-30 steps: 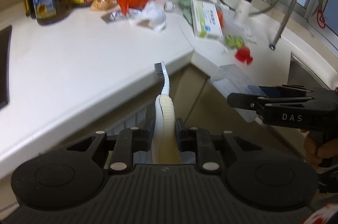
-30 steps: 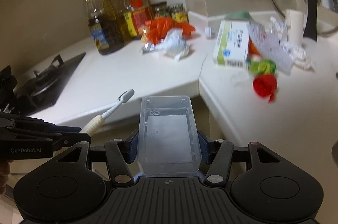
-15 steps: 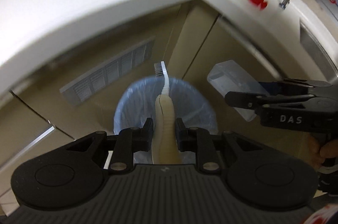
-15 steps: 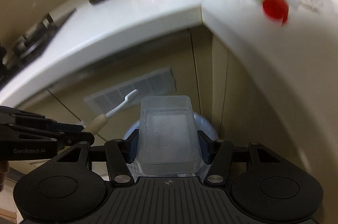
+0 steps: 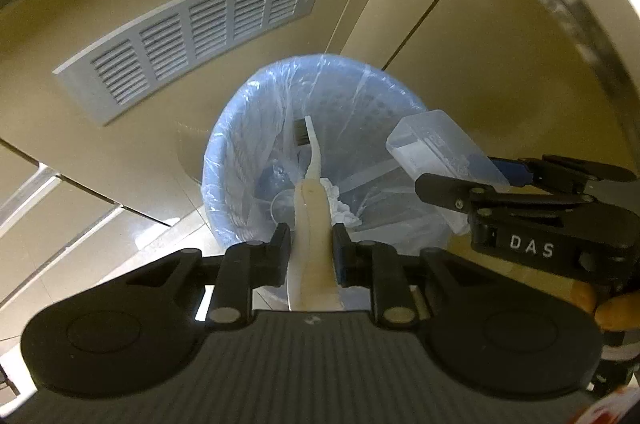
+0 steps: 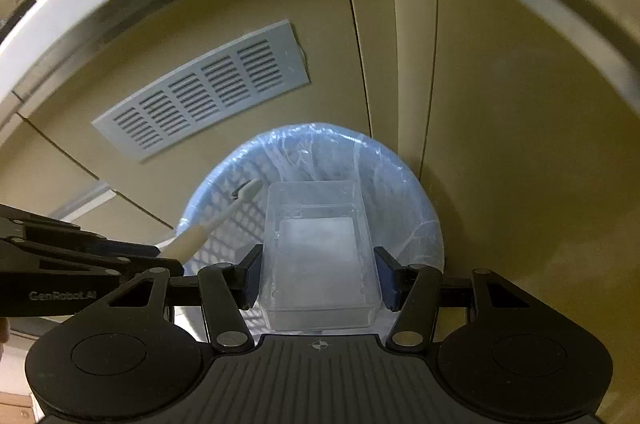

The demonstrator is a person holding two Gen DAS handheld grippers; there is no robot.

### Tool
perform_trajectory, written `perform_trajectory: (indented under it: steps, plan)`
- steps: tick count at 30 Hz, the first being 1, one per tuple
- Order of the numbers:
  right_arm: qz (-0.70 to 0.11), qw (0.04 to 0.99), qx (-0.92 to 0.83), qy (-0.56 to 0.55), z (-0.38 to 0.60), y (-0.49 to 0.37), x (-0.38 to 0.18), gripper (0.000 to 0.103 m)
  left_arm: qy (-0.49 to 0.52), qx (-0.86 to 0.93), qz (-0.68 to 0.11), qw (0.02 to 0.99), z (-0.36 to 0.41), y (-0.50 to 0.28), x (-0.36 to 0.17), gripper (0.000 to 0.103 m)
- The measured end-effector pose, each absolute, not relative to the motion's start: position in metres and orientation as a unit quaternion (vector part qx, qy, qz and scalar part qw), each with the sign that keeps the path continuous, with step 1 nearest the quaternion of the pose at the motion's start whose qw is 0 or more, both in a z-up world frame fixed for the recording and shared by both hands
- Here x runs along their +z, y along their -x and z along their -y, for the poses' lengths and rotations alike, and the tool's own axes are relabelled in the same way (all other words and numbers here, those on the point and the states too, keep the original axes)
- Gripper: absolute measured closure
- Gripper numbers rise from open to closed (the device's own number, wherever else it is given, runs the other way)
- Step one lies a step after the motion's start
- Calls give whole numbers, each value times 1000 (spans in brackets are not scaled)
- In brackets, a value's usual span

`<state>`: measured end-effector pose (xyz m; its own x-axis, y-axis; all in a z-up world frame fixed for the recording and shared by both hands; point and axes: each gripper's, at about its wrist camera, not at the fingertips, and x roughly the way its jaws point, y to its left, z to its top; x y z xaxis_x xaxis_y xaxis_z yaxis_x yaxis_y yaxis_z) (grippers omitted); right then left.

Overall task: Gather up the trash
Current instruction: 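Carry the toothbrush in the left gripper while the right gripper carries the box to the bin, then open the left gripper to drop the toothbrush while the right gripper drops the clear box into the bin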

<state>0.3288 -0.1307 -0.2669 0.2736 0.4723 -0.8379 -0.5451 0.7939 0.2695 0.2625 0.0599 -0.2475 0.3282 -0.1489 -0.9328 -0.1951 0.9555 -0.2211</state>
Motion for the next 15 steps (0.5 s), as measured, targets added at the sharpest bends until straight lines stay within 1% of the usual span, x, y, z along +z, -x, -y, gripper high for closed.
perform_trajectory:
  steps: [10, 11, 12, 13, 15]
  plan:
    - [-522, 795, 308, 30, 124, -341, -299, 47, 147, 31, -607, 780, -60, -288, -295, 83]
    - [-522, 795, 307, 29, 125, -342, -300, 47, 145, 37, -606, 782, -61, -289, -297, 82]
    - [-522, 795, 308, 28, 125, -342, -302, 47, 143, 43, -604, 783, -62, -290, -298, 78]
    - [-522, 795, 308, 27, 125, -342, -302, 47, 142, 44, -602, 784, -63, -290, -299, 76]
    - [-522, 795, 309, 27, 125, -341, -303, 47, 140, 48, -597, 788, -64, -289, -298, 75]
